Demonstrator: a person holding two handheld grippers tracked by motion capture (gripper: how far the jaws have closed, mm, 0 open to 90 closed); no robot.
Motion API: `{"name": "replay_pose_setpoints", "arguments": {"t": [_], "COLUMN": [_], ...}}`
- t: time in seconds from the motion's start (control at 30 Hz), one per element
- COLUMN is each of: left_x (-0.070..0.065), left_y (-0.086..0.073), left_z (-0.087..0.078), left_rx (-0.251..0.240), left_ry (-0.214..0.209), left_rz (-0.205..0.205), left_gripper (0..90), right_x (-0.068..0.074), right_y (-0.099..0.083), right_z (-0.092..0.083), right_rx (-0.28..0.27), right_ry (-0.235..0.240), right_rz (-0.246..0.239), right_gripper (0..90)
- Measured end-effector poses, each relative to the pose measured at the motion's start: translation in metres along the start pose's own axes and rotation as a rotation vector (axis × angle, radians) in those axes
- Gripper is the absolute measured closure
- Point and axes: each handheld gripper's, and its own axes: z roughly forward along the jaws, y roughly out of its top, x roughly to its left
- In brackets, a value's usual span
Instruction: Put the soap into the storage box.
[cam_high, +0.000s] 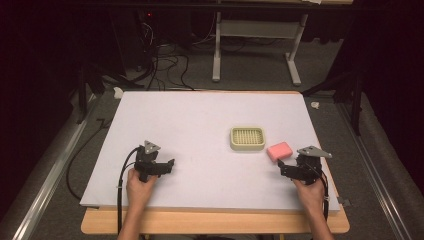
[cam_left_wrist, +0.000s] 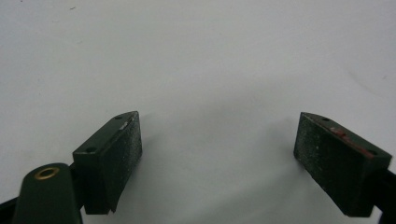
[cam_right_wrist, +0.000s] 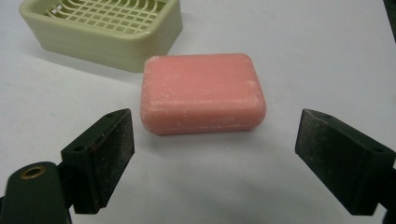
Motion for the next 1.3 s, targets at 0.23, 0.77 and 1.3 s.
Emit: {"name": "replay_pose_setpoints", "arguments": {"t": [0.23,0.77,1.3], "left_x": [0.000,0.000,0.000], "left_y": [0.000,0.000,0.000], "left_z": [0.000,0.000,0.000], "left_rx": [0.000,0.000,-0.001], "left_ry": [0.000,-0.001,0.000], "left_rz": [0.000,-0.001,0.000], "left_gripper": [15.8,15.8,15.8], "right_x": [0.004,0.007,0.008], "right_y": [0.011,0.030,0.028], "right_z": [0.004,0.020,0.047], "right_rx": [-0.008,0.024,0.087], "right_ry": [-0.001,0.000,-0.014], "right_rz": [-0.016,-0.023,-0.053], "right_gripper": [12.1,12.0,11.7]}}
